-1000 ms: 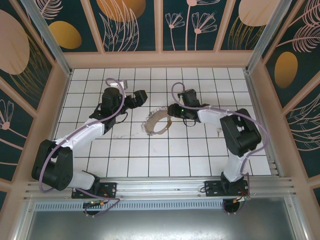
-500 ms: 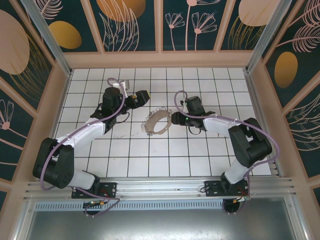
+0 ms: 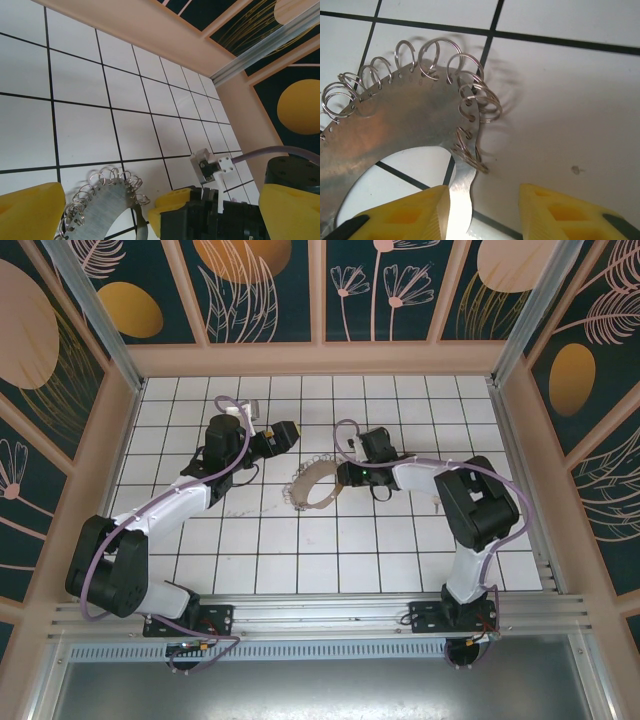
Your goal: Put the keys on the keyring
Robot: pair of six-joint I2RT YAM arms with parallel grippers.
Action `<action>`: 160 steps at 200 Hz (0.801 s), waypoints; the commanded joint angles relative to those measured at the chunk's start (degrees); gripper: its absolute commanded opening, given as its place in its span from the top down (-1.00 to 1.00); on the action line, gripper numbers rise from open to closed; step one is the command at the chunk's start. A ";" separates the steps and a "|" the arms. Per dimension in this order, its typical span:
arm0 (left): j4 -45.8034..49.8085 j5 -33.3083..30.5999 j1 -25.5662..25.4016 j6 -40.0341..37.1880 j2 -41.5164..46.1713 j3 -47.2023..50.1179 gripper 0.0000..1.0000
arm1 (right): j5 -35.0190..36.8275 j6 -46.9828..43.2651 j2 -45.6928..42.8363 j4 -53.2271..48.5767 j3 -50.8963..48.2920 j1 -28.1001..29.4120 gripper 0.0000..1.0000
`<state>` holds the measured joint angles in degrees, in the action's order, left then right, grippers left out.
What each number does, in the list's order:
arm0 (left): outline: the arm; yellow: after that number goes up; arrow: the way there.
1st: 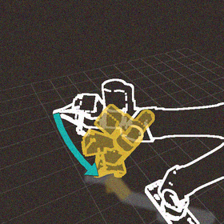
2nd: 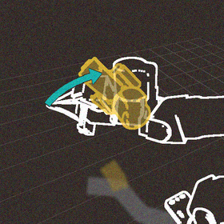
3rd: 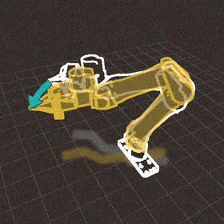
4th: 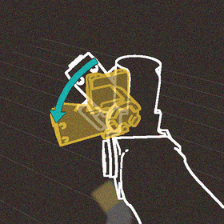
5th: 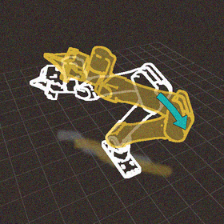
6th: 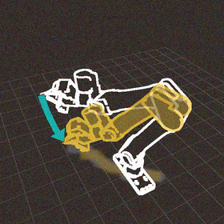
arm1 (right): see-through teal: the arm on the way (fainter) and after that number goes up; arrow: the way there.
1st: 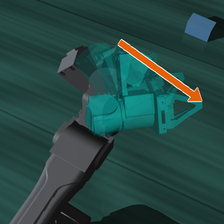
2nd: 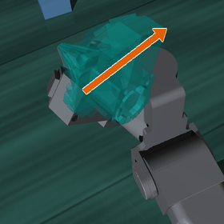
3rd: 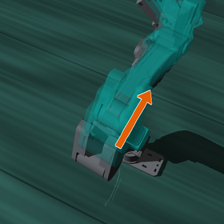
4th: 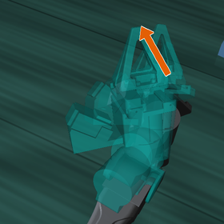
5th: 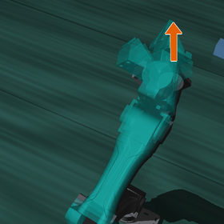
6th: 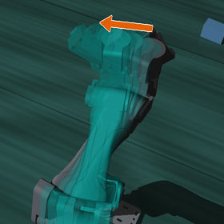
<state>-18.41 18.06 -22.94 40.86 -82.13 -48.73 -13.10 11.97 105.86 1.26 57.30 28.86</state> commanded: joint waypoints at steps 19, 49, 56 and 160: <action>-0.45 1.27 -0.18 0.70 -1.36 -1.02 -0.97 | -0.60 -2.79 2.14 0.51 3.08 0.23 0.28; -0.61 1.36 -0.18 0.93 -1.89 -1.19 -0.98 | -0.96 -2.93 2.71 0.50 3.12 0.24 0.39; -0.69 1.36 -0.18 0.94 -1.92 -1.17 -0.98 | -1.09 -2.98 2.72 0.60 2.93 0.19 0.40; -1.55 1.36 -0.18 1.51 -2.17 -0.84 -0.98 | -2.45 -3.41 3.66 1.56 3.05 -0.12 0.60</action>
<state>-18.46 18.90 -22.94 41.71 -84.16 -48.75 -14.06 9.26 108.75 1.67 59.16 28.86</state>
